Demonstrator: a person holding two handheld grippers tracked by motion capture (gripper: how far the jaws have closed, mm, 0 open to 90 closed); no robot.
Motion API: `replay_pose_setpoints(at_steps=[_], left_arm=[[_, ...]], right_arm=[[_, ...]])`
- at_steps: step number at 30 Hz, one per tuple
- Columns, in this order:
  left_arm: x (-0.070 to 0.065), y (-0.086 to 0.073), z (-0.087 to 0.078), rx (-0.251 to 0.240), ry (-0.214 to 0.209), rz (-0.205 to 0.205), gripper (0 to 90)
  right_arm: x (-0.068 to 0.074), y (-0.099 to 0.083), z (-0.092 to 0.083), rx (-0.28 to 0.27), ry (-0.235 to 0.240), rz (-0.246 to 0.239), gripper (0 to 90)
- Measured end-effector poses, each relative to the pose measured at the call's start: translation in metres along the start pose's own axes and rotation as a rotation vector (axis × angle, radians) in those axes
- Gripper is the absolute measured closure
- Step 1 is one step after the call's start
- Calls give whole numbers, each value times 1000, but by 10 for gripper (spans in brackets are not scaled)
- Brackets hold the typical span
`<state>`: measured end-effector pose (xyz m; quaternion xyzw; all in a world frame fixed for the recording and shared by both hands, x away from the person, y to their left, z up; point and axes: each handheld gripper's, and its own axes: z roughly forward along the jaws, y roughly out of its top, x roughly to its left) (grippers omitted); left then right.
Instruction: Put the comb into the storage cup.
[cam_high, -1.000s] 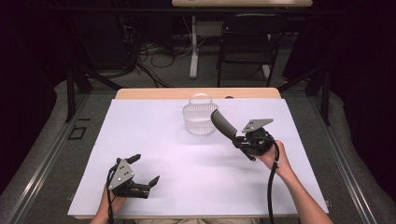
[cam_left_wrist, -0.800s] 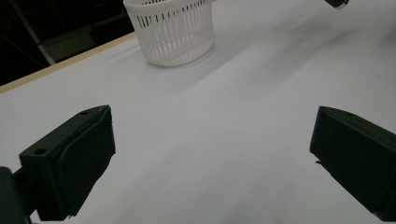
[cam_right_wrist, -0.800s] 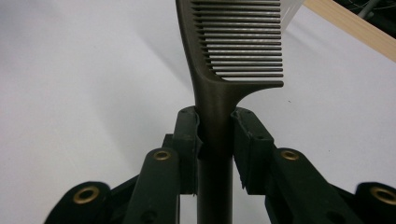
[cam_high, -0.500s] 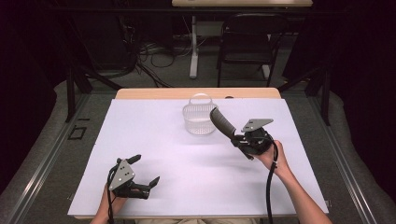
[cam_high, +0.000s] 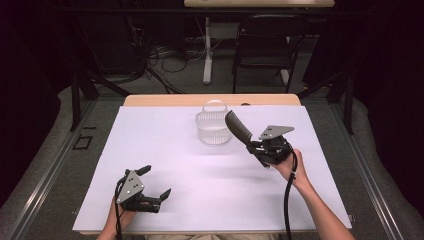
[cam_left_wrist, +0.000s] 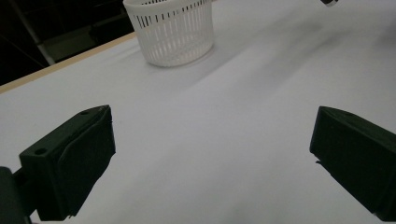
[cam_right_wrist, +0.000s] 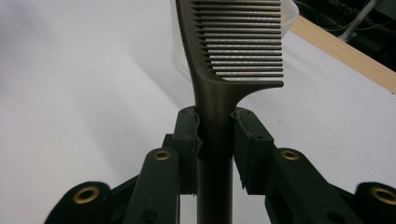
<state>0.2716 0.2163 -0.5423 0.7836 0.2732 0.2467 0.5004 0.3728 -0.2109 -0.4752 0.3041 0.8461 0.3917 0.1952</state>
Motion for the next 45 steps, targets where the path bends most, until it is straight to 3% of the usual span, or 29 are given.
replay_pose_setpoints(at_steps=[14, 45], left_arm=[[0, 0, 0, 0, 2, 2, 2], [0, 0, 0, -1, 5, -4, 2]], right_arm=[[-2, 4, 1, -52, -26, 10, 723], [0, 20, 6, -95, -40, -1, 723]])
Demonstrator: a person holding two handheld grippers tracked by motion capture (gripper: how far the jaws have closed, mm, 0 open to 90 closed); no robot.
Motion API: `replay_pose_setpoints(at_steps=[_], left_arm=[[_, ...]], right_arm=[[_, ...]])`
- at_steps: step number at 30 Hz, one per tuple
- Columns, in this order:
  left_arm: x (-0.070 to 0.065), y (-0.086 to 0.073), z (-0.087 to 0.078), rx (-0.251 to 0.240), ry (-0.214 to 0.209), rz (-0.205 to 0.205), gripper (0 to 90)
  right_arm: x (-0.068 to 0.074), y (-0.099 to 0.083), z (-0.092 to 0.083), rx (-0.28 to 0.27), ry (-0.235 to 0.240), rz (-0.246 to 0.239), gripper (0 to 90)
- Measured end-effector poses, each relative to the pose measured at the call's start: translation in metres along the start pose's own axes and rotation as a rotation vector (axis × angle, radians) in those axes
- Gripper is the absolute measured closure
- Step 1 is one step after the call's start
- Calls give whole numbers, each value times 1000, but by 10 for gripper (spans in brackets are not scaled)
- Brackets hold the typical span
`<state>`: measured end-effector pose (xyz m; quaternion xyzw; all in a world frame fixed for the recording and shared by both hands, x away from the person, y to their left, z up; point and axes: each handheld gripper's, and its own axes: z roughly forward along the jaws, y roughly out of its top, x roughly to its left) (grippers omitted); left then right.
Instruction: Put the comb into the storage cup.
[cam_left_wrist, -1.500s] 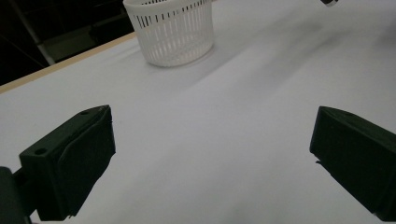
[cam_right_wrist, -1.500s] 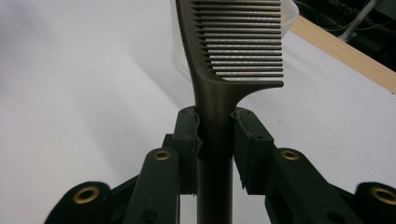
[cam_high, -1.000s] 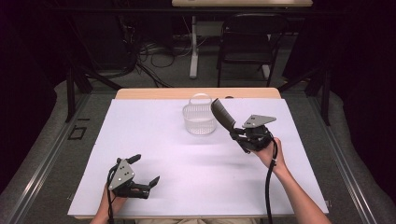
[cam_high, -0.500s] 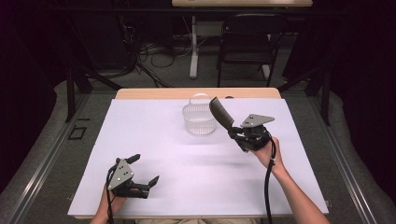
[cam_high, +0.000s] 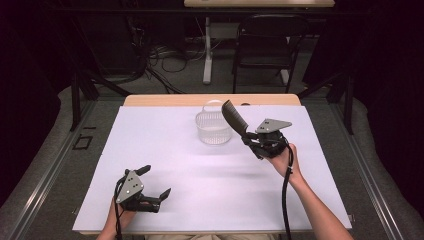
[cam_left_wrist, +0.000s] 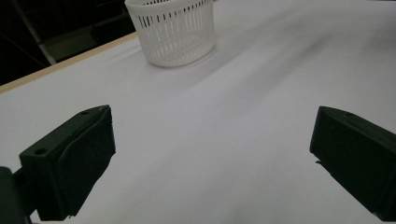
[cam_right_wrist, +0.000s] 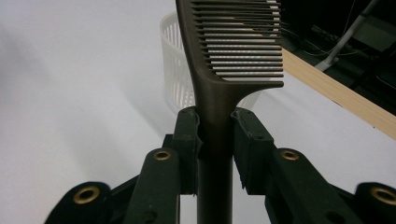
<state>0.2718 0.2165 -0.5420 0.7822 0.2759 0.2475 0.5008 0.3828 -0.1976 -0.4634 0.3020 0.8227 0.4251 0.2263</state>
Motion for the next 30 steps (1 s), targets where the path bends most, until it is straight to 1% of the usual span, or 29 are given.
replay_pose_setpoints(at_steps=[5, 13, 16, 19, 30], left_arm=[[0, 0, 0, -3, -2, -3, 3], [0, 0, 0, 2, -1, 5, 3], [0, 0, 0, 2, -2, 4, 3], [1, 0, 0, -1, 0, 0, 3], [0, 0, 0, 0, -1, -1, 3]], right_arm=[[-2, 4, 3, -2, 1, 0, 723], [-4, 10, 4, -17, -1, -3, 724], [-4, 12, 6, -23, 0, 5, 724], [-4, 14, 8, -25, 1, 1, 723], [-5, 23, 9, -44, 0, 0, 723]])
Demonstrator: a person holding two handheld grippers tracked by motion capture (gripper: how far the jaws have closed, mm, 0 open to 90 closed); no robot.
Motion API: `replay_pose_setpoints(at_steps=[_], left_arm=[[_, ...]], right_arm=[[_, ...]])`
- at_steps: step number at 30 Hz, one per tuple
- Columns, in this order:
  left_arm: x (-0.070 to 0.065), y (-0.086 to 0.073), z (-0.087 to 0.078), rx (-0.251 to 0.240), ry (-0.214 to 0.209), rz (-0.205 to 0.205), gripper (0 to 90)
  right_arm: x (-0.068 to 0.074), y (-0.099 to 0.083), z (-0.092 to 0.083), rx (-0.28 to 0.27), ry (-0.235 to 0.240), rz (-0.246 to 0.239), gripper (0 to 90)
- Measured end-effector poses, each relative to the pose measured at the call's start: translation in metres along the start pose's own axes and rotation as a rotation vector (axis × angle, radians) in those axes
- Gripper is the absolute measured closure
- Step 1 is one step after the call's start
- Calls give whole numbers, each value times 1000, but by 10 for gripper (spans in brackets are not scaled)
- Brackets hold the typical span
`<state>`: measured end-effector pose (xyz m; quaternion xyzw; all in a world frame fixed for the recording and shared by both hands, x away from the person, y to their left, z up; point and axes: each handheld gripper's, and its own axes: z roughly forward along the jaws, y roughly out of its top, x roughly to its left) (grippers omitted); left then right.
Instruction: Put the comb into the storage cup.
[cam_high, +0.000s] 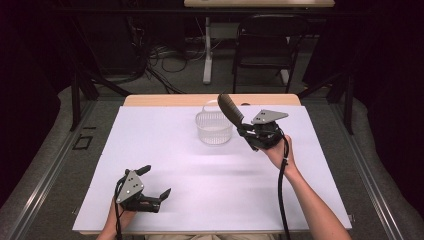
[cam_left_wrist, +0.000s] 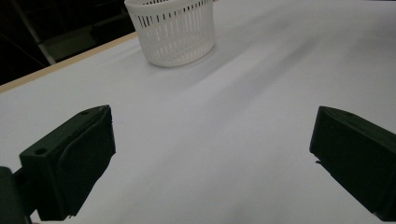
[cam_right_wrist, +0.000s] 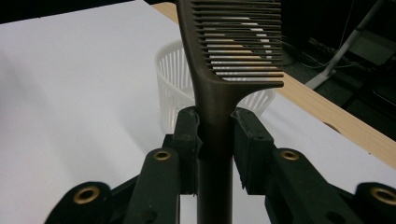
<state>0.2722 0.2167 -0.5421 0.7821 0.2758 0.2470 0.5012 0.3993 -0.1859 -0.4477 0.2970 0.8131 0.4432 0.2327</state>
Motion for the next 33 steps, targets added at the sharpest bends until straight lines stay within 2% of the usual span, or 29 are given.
replay_pose_setpoints(at_steps=[33], left_arm=[[0, 0, 0, -3, 0, -3, 3]], right_arm=[[-5, 21, 8, 2, -7, -21, 723]])
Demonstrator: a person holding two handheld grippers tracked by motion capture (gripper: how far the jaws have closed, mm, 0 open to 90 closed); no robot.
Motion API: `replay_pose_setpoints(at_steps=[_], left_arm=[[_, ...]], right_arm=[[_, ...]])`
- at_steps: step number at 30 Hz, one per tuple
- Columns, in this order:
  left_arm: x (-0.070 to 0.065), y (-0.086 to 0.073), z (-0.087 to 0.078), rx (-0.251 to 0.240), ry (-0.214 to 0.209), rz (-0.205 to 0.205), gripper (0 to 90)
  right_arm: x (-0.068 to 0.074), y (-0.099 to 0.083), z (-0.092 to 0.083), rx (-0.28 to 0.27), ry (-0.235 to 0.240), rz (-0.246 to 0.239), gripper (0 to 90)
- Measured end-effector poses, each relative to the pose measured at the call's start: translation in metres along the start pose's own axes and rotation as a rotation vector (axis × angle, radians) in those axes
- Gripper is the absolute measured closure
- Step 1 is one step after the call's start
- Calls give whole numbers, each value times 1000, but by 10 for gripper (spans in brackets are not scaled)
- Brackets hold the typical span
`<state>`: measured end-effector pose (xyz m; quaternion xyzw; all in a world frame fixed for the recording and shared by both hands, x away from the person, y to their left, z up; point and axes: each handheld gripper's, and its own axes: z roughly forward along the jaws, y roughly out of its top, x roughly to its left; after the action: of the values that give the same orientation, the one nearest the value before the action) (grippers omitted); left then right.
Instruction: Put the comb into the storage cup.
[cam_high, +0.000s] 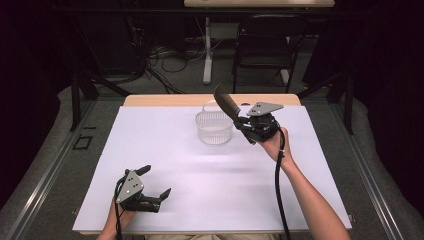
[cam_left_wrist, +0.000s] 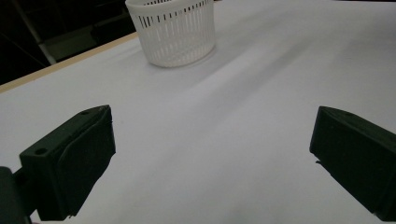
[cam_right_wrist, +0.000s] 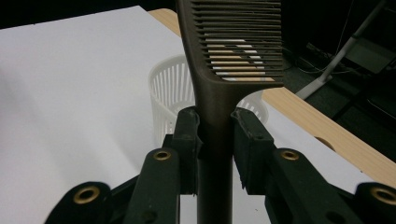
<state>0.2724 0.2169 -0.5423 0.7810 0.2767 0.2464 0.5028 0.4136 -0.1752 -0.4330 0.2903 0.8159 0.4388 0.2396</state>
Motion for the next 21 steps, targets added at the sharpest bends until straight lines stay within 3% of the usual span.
replay_pose_setpoints(at_steps=[21], left_arm=[[0, 0, 0, 1, -1, -1, 3]], right_arm=[[-1, 10, 5, -33, -25, -10, 723]])
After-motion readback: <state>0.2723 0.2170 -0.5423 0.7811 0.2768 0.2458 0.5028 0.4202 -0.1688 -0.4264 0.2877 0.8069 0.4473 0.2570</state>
